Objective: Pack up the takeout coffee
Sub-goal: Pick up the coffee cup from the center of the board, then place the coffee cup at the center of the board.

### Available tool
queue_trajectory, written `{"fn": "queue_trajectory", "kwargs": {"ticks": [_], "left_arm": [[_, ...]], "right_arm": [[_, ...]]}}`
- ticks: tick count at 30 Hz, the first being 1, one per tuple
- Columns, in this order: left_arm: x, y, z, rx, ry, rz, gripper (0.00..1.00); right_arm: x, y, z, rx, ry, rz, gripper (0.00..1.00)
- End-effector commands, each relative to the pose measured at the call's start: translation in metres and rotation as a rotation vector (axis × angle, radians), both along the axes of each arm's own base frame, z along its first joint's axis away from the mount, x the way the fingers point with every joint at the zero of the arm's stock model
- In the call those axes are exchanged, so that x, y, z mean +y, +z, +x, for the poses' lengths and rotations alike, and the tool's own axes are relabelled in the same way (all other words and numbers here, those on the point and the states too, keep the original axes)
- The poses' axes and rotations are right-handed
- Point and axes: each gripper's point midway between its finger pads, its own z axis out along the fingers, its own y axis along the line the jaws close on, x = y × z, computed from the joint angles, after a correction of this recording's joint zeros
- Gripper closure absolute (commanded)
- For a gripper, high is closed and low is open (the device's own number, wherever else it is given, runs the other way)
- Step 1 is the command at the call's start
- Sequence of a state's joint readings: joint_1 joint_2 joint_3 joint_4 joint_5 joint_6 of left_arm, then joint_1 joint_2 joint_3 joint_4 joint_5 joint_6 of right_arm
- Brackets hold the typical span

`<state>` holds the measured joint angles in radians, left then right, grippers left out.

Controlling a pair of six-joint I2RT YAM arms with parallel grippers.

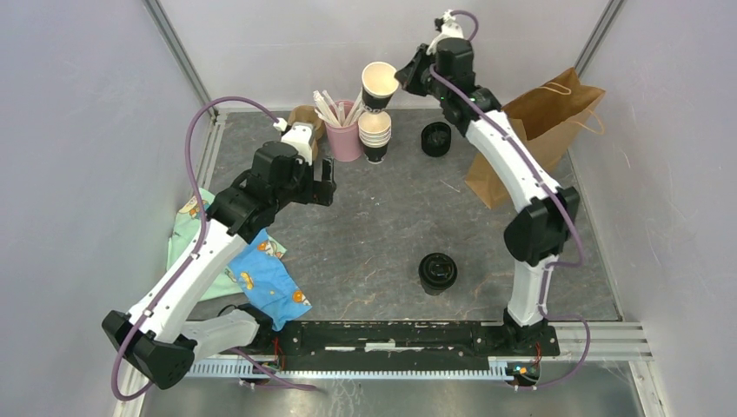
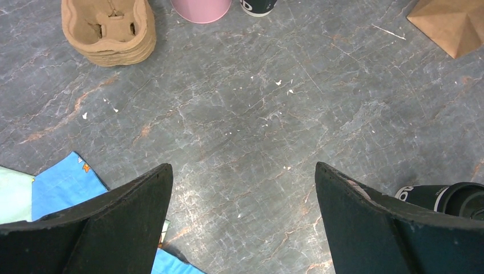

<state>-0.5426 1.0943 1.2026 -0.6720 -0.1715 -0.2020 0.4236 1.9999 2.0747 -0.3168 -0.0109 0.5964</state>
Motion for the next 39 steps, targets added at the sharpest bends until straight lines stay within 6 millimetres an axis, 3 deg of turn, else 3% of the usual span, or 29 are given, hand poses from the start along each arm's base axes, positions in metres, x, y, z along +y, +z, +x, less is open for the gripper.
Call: {"fn": "queue_trajectory", "kwargs": {"ticks": [1, 4, 8, 14, 17, 21, 24, 29, 33, 39], "left_arm": [[-0.012, 0.023, 0.012, -0.047, 0.014, -0.096, 0.00], [-0.019, 0.033, 0.017, -0.044, 0.030, -0.150, 0.00], [-0.037, 0.045, 0.018, 0.008, 0.025, -0.252, 0.00], [-0.059, 0.041, 0.009, 0.123, -0.002, -0.377, 0.00], [-0.062, 0.036, 0.003, 0.153, -0.001, -0.413, 0.00], [-0.070, 0.034, -0.010, 0.202, -0.015, -0.504, 0.00], [-0.083, 0.041, -0.014, 0.228, -0.078, -0.539, 0.00], [-0.085, 0.042, -0.008, 0.245, -0.074, -0.515, 0.00], [-0.086, 0.048, -0.010, 0.247, -0.066, -0.545, 0.00], [-0.081, 0.040, -0.012, 0.242, -0.066, -0.512, 0.00]], "right_arm": [[-0.025, 0.083, -0.047, -0.169, 0.060, 0.015, 1.00], [-0.029, 0.051, -0.080, -0.129, 0.159, -0.080, 1.00], [-0.034, 0.008, -0.138, -0.065, 0.327, -0.185, 1.00], [-0.050, -0.102, -0.212, 0.077, 0.466, -0.245, 1.00], [-0.058, -0.138, -0.232, 0.092, 0.484, -0.267, 1.00], [-0.067, -0.168, -0.238, 0.103, 0.484, -0.328, 1.00], [-0.066, -0.182, -0.244, 0.130, 0.509, -0.323, 1.00], [-0.071, -0.194, -0.254, 0.135, 0.508, -0.325, 1.00], [-0.072, -0.196, -0.257, 0.142, 0.511, -0.332, 0.94], [-0.074, -0.190, -0.247, 0.143, 0.490, -0.359, 0.71]]}}
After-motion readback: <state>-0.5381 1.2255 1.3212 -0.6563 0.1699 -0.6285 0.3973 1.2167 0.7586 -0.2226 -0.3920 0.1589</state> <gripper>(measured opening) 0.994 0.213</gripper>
